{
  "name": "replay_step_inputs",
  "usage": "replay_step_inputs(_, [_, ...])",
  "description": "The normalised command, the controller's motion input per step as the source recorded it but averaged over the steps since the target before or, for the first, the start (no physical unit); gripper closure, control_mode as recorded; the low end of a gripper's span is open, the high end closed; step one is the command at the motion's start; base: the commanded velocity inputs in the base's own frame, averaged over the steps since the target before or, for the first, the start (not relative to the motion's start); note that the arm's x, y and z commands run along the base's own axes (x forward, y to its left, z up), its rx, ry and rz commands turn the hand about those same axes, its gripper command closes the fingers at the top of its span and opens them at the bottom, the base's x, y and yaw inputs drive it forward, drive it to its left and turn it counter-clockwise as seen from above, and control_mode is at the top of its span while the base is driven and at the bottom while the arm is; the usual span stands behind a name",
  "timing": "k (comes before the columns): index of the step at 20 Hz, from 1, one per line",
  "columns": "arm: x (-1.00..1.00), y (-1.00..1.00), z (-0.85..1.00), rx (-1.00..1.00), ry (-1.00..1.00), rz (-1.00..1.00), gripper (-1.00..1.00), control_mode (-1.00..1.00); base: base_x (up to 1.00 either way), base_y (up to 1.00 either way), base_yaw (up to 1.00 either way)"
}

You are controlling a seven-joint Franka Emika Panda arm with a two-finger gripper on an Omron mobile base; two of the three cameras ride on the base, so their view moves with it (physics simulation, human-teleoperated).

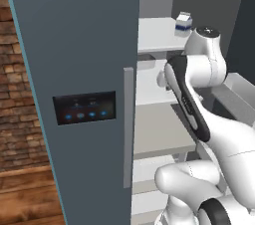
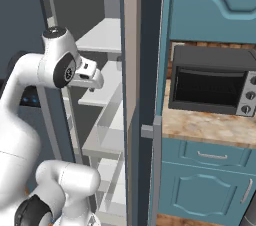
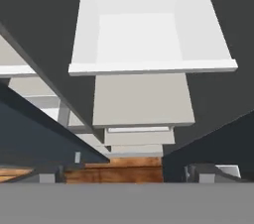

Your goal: Take out the milk from the fridge and place it on the tray on the counter. Then take the sugar cube near the tray and place it in the tray.

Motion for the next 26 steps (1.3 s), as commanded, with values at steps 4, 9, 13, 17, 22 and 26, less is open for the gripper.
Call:
replay_step_inputs(4, [-0.15, -0.29, 0.21, -0.03, -0.06, -0.17, -1.00, -1.00, 0.00, 0.00, 0.00])
replay_step_inputs(9, [0.03, -0.57, 0.30, 0.00, -0.02, -0.10, -1.00, -1.00, 0.00, 0.00, 0.00])
replay_step_inputs(13, [0.25, -0.22, 0.30, 0.00, -0.13, 0.00, -1.00, -1.00, 0.00, 0.00, 0.00])
replay_step_inputs(17, [0.38, -0.09, 0.31, 0.00, -0.09, -0.02, -1.00, -1.00, 0.00, 0.00, 0.00])
replay_step_inputs(22, [0.36, -0.14, 0.39, 0.00, -0.09, -0.07, -1.00, -1.00, 0.00, 0.00, 0.00])
replay_step_inputs(26, [0.30, -0.08, 0.48, 0.00, -0.05, -0.12, -1.00, -1.00, 0.00, 0.00, 0.00])
